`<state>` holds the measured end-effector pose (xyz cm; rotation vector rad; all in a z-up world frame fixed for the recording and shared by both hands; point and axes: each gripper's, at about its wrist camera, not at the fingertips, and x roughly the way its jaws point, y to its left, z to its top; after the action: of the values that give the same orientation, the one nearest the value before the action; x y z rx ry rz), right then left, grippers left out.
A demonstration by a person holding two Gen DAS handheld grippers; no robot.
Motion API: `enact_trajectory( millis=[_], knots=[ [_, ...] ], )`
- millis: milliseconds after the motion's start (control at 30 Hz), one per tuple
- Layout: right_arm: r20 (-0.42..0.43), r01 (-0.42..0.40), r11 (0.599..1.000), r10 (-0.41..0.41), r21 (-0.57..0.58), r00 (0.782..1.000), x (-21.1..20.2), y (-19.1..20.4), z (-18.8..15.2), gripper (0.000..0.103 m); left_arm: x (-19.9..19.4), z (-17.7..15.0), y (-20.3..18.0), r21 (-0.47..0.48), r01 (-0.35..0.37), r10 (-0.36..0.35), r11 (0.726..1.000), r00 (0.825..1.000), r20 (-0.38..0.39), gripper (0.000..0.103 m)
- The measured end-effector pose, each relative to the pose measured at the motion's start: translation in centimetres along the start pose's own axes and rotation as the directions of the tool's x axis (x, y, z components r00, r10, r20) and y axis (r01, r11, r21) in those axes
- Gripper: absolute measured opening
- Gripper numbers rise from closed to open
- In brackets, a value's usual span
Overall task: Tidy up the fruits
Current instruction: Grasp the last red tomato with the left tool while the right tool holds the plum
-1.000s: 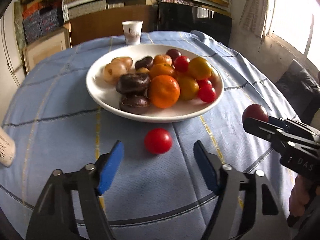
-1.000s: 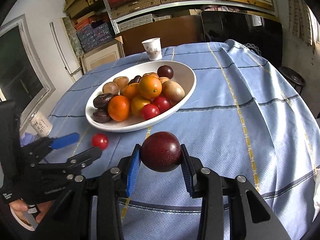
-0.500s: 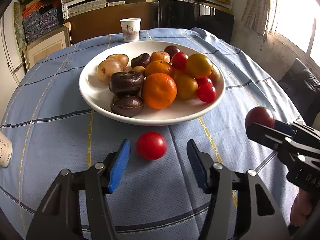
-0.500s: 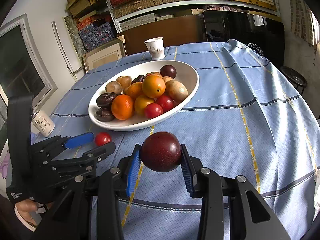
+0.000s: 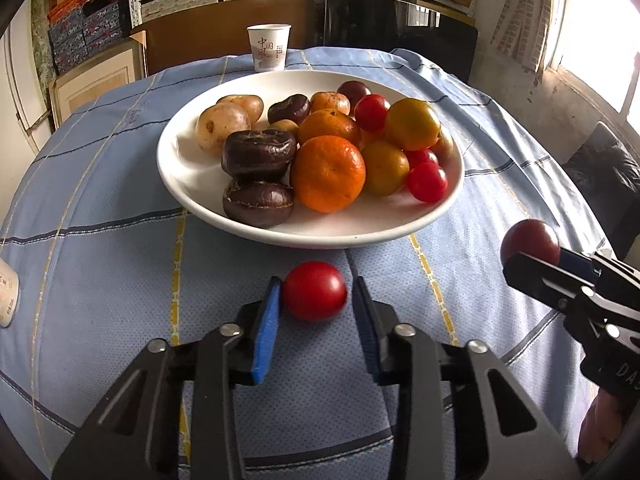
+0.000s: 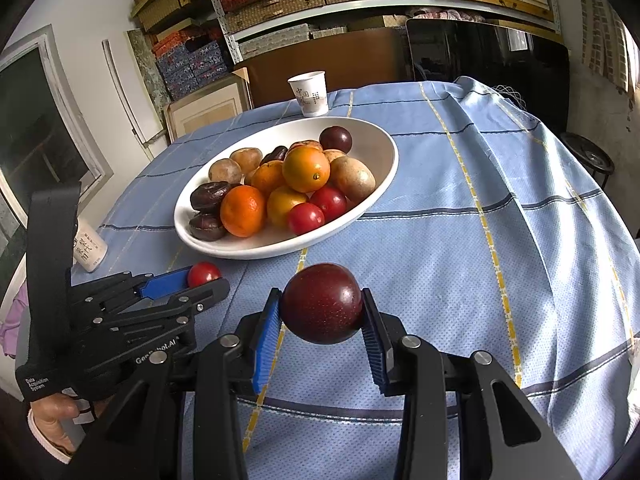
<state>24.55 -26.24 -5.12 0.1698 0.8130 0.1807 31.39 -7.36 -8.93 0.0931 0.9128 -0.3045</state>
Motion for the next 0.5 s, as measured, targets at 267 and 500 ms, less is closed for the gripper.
enact_trajectory(
  millis=[267, 500],
  knots=[
    [-0.004, 0.003, 1.0, -0.003, 0.0, 1.0, 0.06, -0.05, 0.0, 0.039, -0.19, -0.15, -0.19, 0.007, 0.014, -0.014, 1.0, 1.0, 0.004, 0.032],
    [-0.013, 0.01, 1.0, -0.01, -0.002, 1.0, 0.4, -0.21, -0.08, 0.039, -0.92, -0.59, -0.17, 0.004, 0.026, -0.026, 1.0, 1.0, 0.015, 0.032]
  ],
)
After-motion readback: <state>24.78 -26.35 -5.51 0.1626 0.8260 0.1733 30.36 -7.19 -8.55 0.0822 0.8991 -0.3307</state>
